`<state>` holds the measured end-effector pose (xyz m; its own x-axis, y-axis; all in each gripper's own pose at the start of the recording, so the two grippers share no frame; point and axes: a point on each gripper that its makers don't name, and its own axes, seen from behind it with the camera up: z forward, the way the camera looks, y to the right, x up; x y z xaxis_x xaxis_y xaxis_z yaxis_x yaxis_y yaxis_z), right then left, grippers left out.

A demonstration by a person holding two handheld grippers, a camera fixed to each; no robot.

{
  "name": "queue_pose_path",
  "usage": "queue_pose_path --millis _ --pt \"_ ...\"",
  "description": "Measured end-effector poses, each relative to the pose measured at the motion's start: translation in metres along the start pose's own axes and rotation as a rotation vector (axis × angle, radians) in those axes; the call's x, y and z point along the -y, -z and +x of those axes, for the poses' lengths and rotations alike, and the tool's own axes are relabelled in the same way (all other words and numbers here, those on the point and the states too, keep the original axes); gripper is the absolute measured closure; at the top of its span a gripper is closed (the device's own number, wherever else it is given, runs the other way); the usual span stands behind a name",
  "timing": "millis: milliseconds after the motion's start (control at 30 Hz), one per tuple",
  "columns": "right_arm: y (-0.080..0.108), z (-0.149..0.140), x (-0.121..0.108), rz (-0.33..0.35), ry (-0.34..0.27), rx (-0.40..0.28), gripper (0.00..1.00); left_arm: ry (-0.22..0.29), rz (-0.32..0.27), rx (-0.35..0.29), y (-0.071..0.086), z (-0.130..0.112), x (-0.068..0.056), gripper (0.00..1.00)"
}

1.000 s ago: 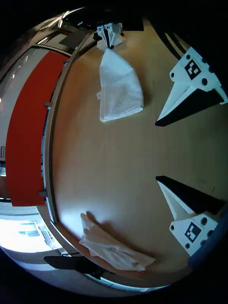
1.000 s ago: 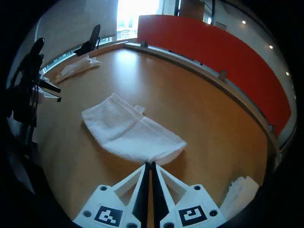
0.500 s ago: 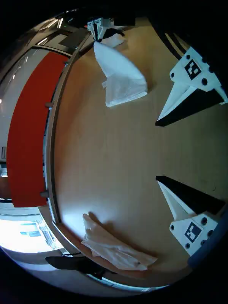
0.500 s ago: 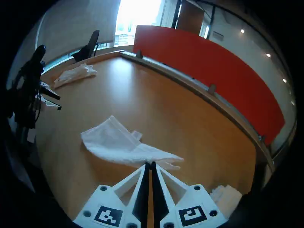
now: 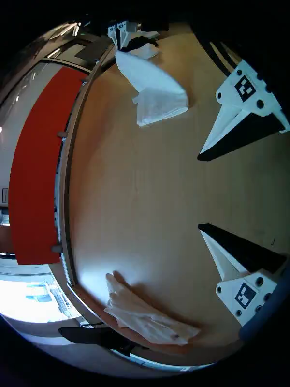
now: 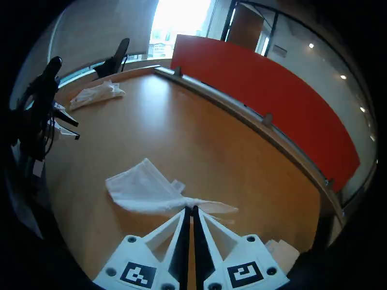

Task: Fold towel

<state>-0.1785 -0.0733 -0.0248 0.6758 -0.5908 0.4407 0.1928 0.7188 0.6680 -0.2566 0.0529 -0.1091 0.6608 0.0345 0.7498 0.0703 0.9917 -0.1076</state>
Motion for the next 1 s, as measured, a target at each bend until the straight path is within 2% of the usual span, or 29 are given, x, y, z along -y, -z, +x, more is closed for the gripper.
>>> queue_pose_path --millis 267,667,1000 --pt "-0.008 0.002 0.014 0.034 0.021 0.002 0.96 -0.007 -0.004 -0.001 -0.001 0.002 -0.003 0.03" --pt "-0.028 0.000 0.054 0.120 0.069 0.029 0.96 -0.012 -0.014 0.001 -0.001 0.002 -0.010 0.03" --pt "-0.044 0.015 0.080 0.189 0.119 0.021 0.96 0.001 -0.005 -0.004 0.003 0.004 -0.004 0.03"
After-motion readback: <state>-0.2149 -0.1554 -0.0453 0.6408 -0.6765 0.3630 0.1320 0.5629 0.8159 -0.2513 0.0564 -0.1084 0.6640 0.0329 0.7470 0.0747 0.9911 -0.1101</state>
